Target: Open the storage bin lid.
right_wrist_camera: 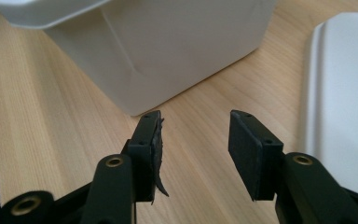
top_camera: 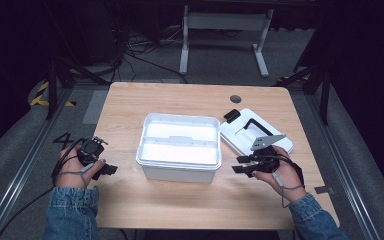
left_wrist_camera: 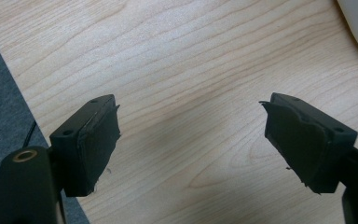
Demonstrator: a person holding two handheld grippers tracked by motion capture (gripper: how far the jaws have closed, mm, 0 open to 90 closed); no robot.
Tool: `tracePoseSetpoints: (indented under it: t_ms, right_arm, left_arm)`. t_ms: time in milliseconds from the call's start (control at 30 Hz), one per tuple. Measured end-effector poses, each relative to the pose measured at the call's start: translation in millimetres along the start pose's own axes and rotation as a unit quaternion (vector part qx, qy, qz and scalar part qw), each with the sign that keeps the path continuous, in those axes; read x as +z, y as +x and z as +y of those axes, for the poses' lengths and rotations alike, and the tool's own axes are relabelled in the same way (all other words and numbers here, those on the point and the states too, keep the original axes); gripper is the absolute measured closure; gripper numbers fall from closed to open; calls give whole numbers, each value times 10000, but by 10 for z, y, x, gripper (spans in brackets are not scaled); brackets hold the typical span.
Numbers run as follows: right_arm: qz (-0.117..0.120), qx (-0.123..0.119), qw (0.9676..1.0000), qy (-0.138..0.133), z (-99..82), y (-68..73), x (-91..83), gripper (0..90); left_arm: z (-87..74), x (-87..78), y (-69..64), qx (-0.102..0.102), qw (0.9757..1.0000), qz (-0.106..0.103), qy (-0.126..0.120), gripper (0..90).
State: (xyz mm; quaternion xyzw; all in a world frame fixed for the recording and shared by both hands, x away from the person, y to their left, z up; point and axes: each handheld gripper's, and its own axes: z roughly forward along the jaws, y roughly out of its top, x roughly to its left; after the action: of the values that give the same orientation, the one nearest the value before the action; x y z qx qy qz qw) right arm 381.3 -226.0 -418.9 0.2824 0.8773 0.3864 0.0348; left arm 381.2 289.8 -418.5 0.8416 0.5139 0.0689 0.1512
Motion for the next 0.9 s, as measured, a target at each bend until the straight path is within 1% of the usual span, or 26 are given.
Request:
tracePoseSetpoints:
  t_ms: [33, 133, 200, 233, 300, 400, 433, 500, 700, 800, 900]
  right_arm:
    - [41, 18, 10000, -17, -20, 14, 27, 554]
    - [147, 59, 9999, -41, -78, 45, 108, 554]
    - [162, 42, 9998, -58, -116, 56, 153, 554]
    - [153, 55, 9999, -58, -132, 63, 169, 554]
    - [144, 16, 9999, 4, -172, 79, 218, 555]
    - [174, -3, 9998, 28, -236, 103, 280, 554]
    - [169, -38, 9998, 30, -249, 102, 298, 554]
    - [98, -107, 9999, 72, -275, 116, 331, 553]
    - [67, -274, 9996, 2, -306, 160, 389, 546]
    - [57, -281, 9996, -3, -319, 182, 421, 546]
    - [49, -351, 9994, -1, -322, 200, 436, 543]
  left_arm:
    - [1, 1, 1, 35, 10000, 13, 31, 184]
    - [7, 7, -5, 41, 10000, 18, 33, 184]
    - [12, 9, -5, 72, 9999, 28, 72, 184]
    - [13, 14, -13, 40, 10000, 24, 81, 184]
    - [17, 23, -17, 55, 9999, 17, 100, 184]
    - [21, 37, -35, 76, 9999, 20, 113, 184]
    - [24, 38, -37, 95, 9999, 62, 117, 184]
    - [28, 44, -40, 102, 9999, 80, 97, 184]
    - [36, 60, -38, 86, 9999, 51, 87, 184]
    - [36, 55, -39, 67, 10000, 55, 41, 184]
    - [37, 54, -38, 64, 10000, 59, 40, 184]
